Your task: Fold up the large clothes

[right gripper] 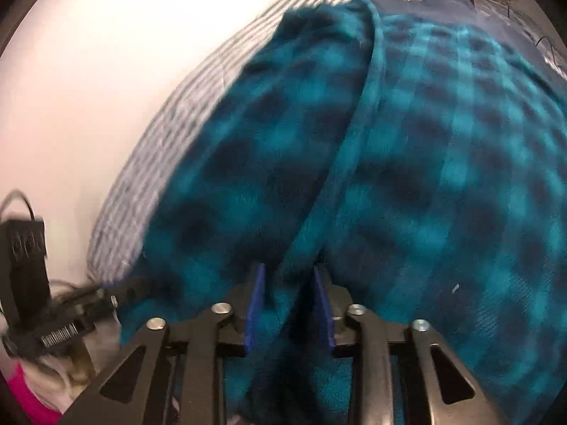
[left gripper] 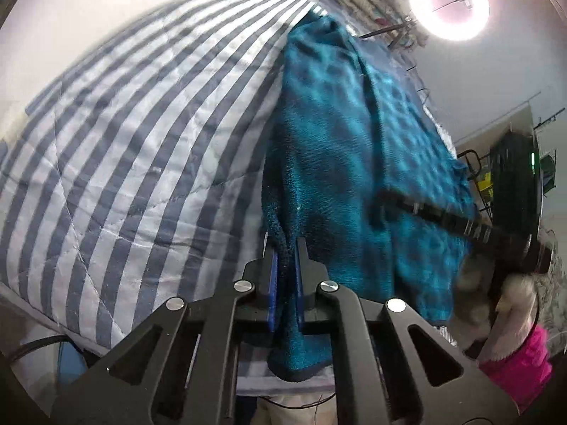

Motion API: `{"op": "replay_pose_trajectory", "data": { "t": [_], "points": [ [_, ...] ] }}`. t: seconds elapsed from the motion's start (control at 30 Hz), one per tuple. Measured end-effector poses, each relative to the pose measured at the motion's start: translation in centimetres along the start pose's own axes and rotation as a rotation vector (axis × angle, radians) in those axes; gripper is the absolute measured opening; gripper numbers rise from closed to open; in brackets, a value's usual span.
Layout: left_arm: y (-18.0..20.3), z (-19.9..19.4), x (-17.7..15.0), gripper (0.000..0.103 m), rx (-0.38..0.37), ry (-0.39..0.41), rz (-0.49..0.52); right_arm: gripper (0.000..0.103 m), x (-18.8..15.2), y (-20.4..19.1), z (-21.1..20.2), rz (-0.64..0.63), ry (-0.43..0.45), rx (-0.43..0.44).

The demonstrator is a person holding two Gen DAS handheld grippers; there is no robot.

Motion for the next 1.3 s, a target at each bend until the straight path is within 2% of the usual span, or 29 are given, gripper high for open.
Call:
{"op": "replay_pose_trajectory", "data": {
  "t": [0.03, 0.1, 0.17, 0.3, 0.5, 0.67, 0.7, 0.73, 0.77, 0.83, 0.87, 0.9, 0.93, 1.03, 1.17, 1.3],
  "points": [
    [0.3, -0.5, 0.1, 0.005, -0.01, 0.01, 0.005, 0.054, 0.8, -0.3, -0.6, -0.008, 0.019, -0.004],
    [1.1, -1.3, 0.2, 0.005, -0.03, 0.029, 0.025, 0.068, 2.8, -1.1, -1.4, -0.024, 0.051, -0.012],
    [2.2, -2.0, 0.3, 0.004, -0.033, 0.048, 0.06, 0.068, 5.3, -2.1, -1.2, -0.041, 0.048, -0.009],
    [3.8, -2.3, 0.6, 0.004, -0.042, 0.061, 0.101, 0.069, 8.7, -4.4, 1.7, -0.077, -0.024, -0.013],
    [4.7, -1.8, 0.8, 0.004, -0.042, 0.05, 0.112, 0.071, 11.1, -6.7, 6.5, -0.163, -0.093, -0.172],
    [6.0, -1.3, 1.0, 0.004, -0.036, 0.045, 0.136, 0.071, 11.6, -6.1, 9.3, -0.189, -0.148, -0.296],
    [6.3, -1.1, 1.0, 0.004, -0.026, 0.046, 0.15, 0.067, 11.5, -5.9, 9.6, -0.192, -0.156, -0.31],
    [6.7, -0.9, 0.9, 0.004, -0.016, 0.048, 0.16, 0.056, 11.5, -5.6, 10.0, -0.197, -0.169, -0.324],
    [7.1, -0.8, 0.8, 0.004, -0.009, 0.048, 0.17, 0.049, 11.4, -5.4, 10.3, -0.205, -0.176, -0.345],
    [7.9, -0.8, 0.7, 0.003, -0.004, 0.049, 0.181, 0.03, 11.7, -5.0, 10.2, -0.212, -0.167, -0.355],
    [8.5, -0.8, 0.6, 0.003, -0.004, 0.052, 0.189, 0.024, 11.8, -4.7, 9.8, -0.206, -0.157, -0.35],
    [9.1, -0.9, 0.6, 0.003, -0.002, 0.057, 0.201, 0.014, 12.0, -4.2, 9.5, -0.197, -0.15, -0.344],
    [9.7, -1.0, 0.5, 0.003, 0.0, 0.062, 0.21, 0.009, 12.1, -3.7, 9.0, -0.178, -0.137, -0.323],
    [12.6, -1.4, -0.1, 0.003, 0.008, 0.087, 0.264, 0.007, 12.9, -2.4, 7.0, -0.107, -0.081, -0.206],
    [16.6, -1.3, -0.9, 0.003, 0.025, 0.11, 0.339, 0.006, 12.8, 0.5, 2.8, 0.014, 0.04, -0.005],
    [20.9, -1.0, -1.9, 0.003, 0.024, 0.123, 0.407, 0.006, 11.7, 3.8, -0.9, 0.098, 0.14, 0.127]
  ]
}}
Point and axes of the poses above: each gripper's, at about its wrist camera, not at the fingertips, and z roughly the way its jaws point, y to its right, x to its top, the point moved 2 cm from there along z, roughly the way its jaws point, and after that the axes turned 14 degrees about x, right-handed, at the moved point
